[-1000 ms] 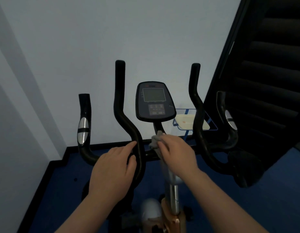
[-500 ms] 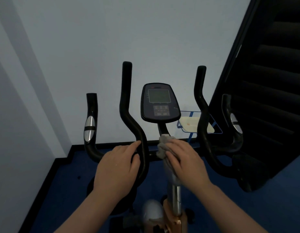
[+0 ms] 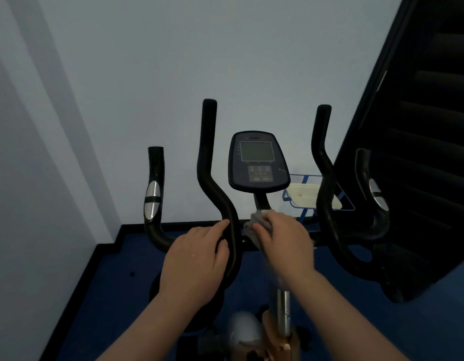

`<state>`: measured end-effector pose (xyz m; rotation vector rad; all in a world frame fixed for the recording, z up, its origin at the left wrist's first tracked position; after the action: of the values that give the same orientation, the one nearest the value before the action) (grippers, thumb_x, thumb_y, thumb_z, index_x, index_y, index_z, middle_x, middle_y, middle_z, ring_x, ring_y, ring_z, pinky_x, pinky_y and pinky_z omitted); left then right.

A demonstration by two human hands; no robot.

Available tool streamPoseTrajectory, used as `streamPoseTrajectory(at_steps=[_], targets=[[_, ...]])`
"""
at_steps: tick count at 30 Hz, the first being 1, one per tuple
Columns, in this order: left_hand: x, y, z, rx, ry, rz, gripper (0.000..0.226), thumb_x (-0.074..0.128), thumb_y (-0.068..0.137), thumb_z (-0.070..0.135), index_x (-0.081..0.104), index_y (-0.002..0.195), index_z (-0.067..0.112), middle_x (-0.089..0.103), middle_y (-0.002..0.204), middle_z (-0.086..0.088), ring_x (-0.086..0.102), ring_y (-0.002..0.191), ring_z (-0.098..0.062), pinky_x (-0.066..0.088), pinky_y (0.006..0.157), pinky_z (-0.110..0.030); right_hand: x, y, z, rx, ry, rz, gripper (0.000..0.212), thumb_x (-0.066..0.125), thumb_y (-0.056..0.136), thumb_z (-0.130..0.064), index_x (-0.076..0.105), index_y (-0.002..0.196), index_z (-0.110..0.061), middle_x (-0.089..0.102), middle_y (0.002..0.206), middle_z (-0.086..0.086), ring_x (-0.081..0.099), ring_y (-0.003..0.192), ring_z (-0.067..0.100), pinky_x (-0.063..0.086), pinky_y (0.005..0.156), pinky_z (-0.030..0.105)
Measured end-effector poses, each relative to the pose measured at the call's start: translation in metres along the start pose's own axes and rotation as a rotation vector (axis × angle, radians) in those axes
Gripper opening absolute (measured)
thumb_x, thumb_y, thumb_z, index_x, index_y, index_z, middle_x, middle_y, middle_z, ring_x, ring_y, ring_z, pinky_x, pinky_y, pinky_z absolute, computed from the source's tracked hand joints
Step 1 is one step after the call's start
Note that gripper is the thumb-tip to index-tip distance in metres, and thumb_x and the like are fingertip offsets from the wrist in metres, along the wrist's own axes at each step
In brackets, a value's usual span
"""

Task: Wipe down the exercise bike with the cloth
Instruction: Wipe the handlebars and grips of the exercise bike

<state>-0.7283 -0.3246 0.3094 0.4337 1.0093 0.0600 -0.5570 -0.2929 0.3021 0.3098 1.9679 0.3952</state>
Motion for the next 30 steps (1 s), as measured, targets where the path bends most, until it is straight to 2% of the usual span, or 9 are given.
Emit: streamPoseTrajectory(at_steps=[3,8,11,13,16,18,20,26,30], targets=[[0.0,0.0,-0.001,-0.007,-0.006,-0.002,0.045,0.037,0.097,0.034,0.048,0.14,0.03,0.062,0.112,0.012,0.053,0.098,-0.005,0.035,0.079,-0.022,0.012,0.004,-0.02,-0.07,-0.101,-0.061,0.037,0.048,0.1,-0.03,0.051,0.136,-0.036,0.065,0.107,-0.007,0.056,0.103,0.014,0.037,0.091,0.029],[0.001,0.0,-0.001,0.002,0.017,-0.01,0.047,0.033,0.097,0.037,0.045,0.142,0.031,0.061,0.11,0.014,0.051,0.096,-0.003,0.032,0.078,-0.019,-0.002,-0.028,-0.009,-0.208,-0.06,0.071,0.022,0.067,0.089,-0.022,0.069,0.111,-0.025,0.066,0.109,-0.007,0.058,0.105,0.012,0.039,0.1,0.033],[0.001,0.0,-0.001,0.0,0.014,-0.005,0.046,0.033,0.097,0.036,0.044,0.142,0.032,0.06,0.108,0.015,0.05,0.095,-0.002,0.03,0.078,-0.018,-0.001,-0.008,-0.003,-0.091,-0.022,0.018,0.014,0.054,0.096,-0.03,0.066,0.104,-0.028,0.064,0.102,-0.01,0.055,0.095,0.01,0.037,0.085,0.025],[0.0,0.001,0.001,0.004,0.014,0.0,0.046,0.033,0.097,0.036,0.044,0.142,0.032,0.061,0.11,0.014,0.051,0.096,-0.002,0.028,0.076,-0.018,0.007,0.007,-0.01,-0.012,-0.088,-0.014,0.022,0.045,0.1,-0.036,0.065,0.1,-0.028,0.064,0.095,-0.01,0.056,0.089,0.011,0.036,0.078,0.027],[0.0,0.0,0.001,0.0,0.007,-0.011,0.048,0.032,0.096,0.037,0.043,0.142,0.032,0.061,0.111,0.015,0.051,0.097,-0.002,0.031,0.076,-0.019,0.011,-0.003,-0.025,-0.073,-0.119,0.004,0.022,0.049,0.098,-0.035,0.068,0.093,-0.026,0.065,0.091,-0.01,0.059,0.092,0.011,0.04,0.088,0.029],[0.001,0.0,0.0,0.004,0.004,-0.02,0.048,0.032,0.096,0.037,0.044,0.142,0.033,0.061,0.11,0.015,0.051,0.095,-0.003,0.033,0.076,-0.019,0.004,-0.023,-0.019,-0.143,-0.047,0.094,0.01,0.062,0.092,-0.029,0.069,0.097,-0.024,0.066,0.099,-0.009,0.06,0.099,0.011,0.042,0.097,0.036],[0.0,0.0,0.0,0.011,0.005,-0.017,0.048,0.033,0.096,0.038,0.046,0.142,0.033,0.061,0.108,0.015,0.052,0.092,-0.004,0.033,0.074,-0.02,-0.001,-0.032,-0.009,-0.197,-0.07,0.101,0.015,0.067,0.089,-0.026,0.068,0.104,-0.024,0.064,0.107,-0.008,0.059,0.104,0.012,0.043,0.099,0.039],[0.001,0.001,0.002,0.017,0.0,-0.003,0.046,0.036,0.096,0.034,0.05,0.139,0.029,0.064,0.106,0.012,0.055,0.092,-0.006,0.036,0.073,-0.023,0.009,0.003,-0.019,-0.005,-0.144,0.0,0.028,0.037,0.101,-0.035,0.064,0.108,-0.028,0.063,0.104,-0.01,0.055,0.099,0.012,0.036,0.093,0.03],[0.0,0.001,0.002,0.013,0.003,-0.016,0.046,0.037,0.096,0.035,0.05,0.139,0.029,0.064,0.107,0.013,0.055,0.094,-0.005,0.036,0.074,-0.023,0.006,-0.026,-0.028,-0.088,-0.077,0.084,0.013,0.058,0.094,-0.022,0.069,0.1,-0.022,0.067,0.104,-0.006,0.06,0.104,0.015,0.041,0.101,0.037]])
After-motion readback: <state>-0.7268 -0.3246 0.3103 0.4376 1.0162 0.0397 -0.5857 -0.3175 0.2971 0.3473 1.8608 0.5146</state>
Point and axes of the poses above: each hand's wrist, its own y-axis towards the middle knuckle, its own x-axis out of the palm, z = x × y, the point moved 8 cm from there along y, towards the middle knuckle
